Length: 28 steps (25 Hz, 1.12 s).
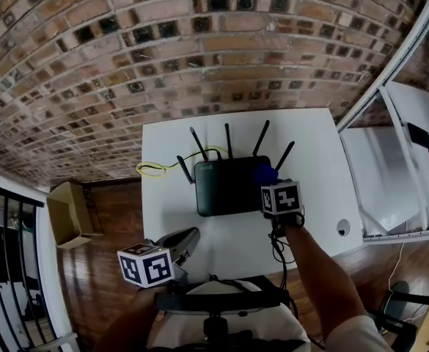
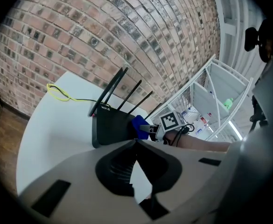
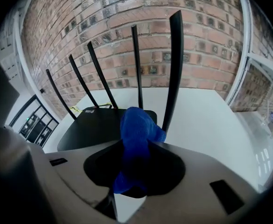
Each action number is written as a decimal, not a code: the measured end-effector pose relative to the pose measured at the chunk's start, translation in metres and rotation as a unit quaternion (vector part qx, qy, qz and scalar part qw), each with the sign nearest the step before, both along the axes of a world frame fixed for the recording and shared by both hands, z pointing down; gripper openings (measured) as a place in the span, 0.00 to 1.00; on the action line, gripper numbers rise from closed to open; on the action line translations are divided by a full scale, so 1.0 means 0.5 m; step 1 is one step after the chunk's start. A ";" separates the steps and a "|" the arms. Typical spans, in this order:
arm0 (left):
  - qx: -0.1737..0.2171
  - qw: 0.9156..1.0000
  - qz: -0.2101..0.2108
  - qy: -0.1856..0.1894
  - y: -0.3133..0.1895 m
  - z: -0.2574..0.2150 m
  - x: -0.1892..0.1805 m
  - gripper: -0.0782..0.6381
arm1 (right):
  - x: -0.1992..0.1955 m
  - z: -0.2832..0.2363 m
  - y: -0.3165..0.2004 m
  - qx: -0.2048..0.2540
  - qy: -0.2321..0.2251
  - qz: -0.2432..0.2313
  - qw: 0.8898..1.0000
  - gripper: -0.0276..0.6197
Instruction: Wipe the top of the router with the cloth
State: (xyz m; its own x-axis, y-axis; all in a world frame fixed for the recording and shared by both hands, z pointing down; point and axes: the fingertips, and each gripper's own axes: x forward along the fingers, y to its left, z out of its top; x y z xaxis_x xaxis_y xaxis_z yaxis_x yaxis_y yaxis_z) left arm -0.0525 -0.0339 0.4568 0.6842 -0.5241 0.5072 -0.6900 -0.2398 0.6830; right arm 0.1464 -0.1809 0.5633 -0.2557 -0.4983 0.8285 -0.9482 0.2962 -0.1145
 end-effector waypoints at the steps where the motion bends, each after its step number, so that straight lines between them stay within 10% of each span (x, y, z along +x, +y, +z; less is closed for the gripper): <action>1: 0.000 1.000 0.001 0.002 -0.001 -0.001 0.002 0.15 | 0.011 0.000 -0.002 0.001 0.009 0.004 1.000 0.25; 13: 0.000 1.000 -0.013 0.000 0.008 0.009 -0.034 0.15 | 0.055 -0.068 0.010 0.059 0.015 0.064 0.996 0.25; 28: -0.002 0.999 -0.037 0.000 0.037 0.016 -0.090 0.15 | -0.372 -0.101 0.152 0.072 -0.095 -0.176 0.977 0.25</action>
State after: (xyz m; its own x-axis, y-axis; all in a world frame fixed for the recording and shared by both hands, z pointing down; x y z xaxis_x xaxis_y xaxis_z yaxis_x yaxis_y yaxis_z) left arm -0.0976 -0.0151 0.4648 0.6441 -0.5706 0.5095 -0.7055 -0.1858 0.6839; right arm -0.0398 -0.1051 0.5130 -0.5750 -0.4593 0.6771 -0.7500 0.6265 -0.2120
